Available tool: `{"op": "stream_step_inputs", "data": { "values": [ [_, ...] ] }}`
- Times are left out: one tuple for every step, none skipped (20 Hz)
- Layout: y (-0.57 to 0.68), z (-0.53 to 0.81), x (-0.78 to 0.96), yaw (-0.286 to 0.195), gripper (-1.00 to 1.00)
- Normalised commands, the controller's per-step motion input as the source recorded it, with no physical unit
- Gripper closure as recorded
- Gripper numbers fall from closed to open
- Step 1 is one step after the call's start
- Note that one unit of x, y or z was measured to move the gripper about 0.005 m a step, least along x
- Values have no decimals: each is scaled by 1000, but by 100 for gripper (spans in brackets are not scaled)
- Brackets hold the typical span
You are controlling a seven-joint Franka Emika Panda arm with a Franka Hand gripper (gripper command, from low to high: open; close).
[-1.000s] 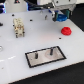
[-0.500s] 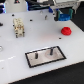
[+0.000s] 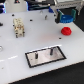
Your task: Insert the blue gear onto the right peg, followed by the red gear
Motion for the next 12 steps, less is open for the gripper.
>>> {"op": "stream_step_inputs", "data": {
  "values": [
    [-281,272,812,0,100],
    [-288,266,812,0,100],
    [-267,284,806,0,100],
    [-272,280,810,0,100],
    [-252,265,813,0,100],
    [-205,260,828,0,100],
    [-188,175,843,0,100],
    [-226,112,840,0,100],
    [-227,153,833,0,100],
    [-240,162,821,0,100],
    [-262,157,805,0,100],
    [-283,141,786,0,100]
  ]
}}
